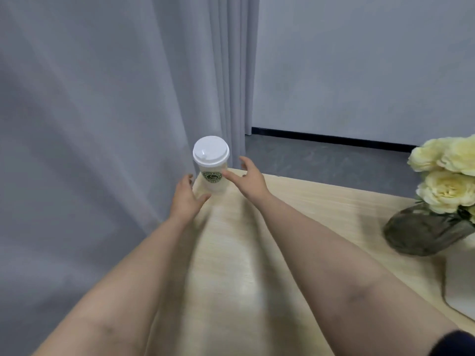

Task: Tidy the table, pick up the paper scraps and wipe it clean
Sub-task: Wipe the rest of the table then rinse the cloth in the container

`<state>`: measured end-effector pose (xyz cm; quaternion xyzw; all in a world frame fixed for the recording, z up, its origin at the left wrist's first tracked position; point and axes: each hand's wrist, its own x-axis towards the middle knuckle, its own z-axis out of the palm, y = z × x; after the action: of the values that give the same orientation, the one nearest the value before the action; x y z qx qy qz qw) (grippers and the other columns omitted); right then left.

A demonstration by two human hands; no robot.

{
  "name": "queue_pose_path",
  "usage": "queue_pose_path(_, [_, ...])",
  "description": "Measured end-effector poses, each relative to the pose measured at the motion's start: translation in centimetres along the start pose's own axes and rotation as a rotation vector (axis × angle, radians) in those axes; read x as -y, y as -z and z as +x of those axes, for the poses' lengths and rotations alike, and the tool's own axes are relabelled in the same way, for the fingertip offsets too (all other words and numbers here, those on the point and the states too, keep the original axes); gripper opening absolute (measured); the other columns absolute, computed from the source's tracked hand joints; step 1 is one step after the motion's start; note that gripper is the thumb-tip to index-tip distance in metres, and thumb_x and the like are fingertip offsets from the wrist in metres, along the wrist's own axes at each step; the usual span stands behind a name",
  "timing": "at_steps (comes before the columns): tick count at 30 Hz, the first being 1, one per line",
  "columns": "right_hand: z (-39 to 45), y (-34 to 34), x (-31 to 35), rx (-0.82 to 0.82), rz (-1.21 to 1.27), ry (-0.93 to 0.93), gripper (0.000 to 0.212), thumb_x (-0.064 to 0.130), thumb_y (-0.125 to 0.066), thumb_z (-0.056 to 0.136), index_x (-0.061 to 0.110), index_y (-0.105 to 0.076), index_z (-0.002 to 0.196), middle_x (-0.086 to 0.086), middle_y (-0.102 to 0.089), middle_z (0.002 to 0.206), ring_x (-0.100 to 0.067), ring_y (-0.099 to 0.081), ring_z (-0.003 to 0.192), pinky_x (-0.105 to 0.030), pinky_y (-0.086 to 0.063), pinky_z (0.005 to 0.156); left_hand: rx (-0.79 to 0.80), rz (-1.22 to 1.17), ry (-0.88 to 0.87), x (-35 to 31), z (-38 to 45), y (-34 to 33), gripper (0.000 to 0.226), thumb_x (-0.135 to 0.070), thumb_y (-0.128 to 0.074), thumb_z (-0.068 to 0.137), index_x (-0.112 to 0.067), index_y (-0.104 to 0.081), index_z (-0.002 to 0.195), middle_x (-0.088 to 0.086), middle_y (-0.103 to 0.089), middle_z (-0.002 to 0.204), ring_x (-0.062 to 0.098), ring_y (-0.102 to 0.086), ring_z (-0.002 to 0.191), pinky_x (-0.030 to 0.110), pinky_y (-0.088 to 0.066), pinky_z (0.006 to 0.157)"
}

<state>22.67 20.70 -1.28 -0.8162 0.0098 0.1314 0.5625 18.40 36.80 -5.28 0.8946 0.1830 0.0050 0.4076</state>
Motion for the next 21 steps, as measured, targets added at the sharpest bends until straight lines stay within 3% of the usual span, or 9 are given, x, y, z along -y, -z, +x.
queue_pose_path(5, [2.5,-2.1,2.6,-0.003,0.069,-0.038,0.078,0.044,-0.064,0.085,0.016,-0.026,0.147,-0.003,-0.034,0.150,-0.019,-0.033,0.137,-0.031,-0.028,0.108,0.030,-0.228,0.019,-1.9,2.9,0.5,0.104,-0.029,-0.079,0.073,-0.017,-0.010,0.150,0.007,-0.027,0.153,0.025,-0.033,0.137,0.043,-0.031,0.112])
queue_pose_path(10, [1.7,-2.3,2.9,-0.059,0.136,-0.079,0.045,0.035,-0.058,0.090,0.015,-0.048,0.129,-0.001,-0.058,0.125,-0.019,-0.053,0.117,-0.023,-0.038,0.087,0.029,-0.288,-0.128,-4.0,3.2,0.4,0.073,-0.024,-0.079,0.072,-0.024,-0.038,0.132,-0.005,-0.055,0.124,0.019,-0.056,0.113,0.040,-0.047,0.096])
queue_pose_path(14, [-0.6,-0.1,2.6,-0.103,0.147,-0.111,0.047,0.036,-0.059,0.090,0.016,-0.046,0.130,-0.001,-0.057,0.126,-0.018,-0.053,0.116,-0.023,-0.039,0.089,0.083,-0.254,-0.197,-5.2,1.4,-0.4,0.077,-0.036,-0.079,0.066,-0.030,-0.038,0.132,-0.004,-0.059,0.121,0.020,-0.057,0.109,0.041,-0.049,0.092])
queue_pose_path(19, [-5.2,5.3,1.4,-0.198,0.157,-0.154,0.047,0.036,-0.057,0.090,0.014,-0.045,0.130,0.000,-0.056,0.127,-0.015,-0.051,0.117,-0.020,-0.033,0.084,0.220,-0.208,-0.342,-9.5,-2.2,-2.5,0.061,-0.023,-0.077,0.076,-0.027,-0.043,0.126,-0.023,-0.054,0.107,0.008,-0.053,0.101,0.017,-0.043,0.077])
queue_pose_path(21, [-7.4,7.7,0.5,-0.248,0.165,-0.170,0.047,0.037,-0.057,0.090,0.014,-0.045,0.130,0.000,-0.055,0.127,-0.015,-0.051,0.115,-0.020,-0.033,0.083,0.310,-0.200,-0.385,-11.5,-4.1,-3.6,0.061,-0.023,-0.078,0.076,-0.031,-0.042,0.125,-0.023,-0.054,0.109,0.008,-0.052,0.103,0.017,-0.043,0.079])
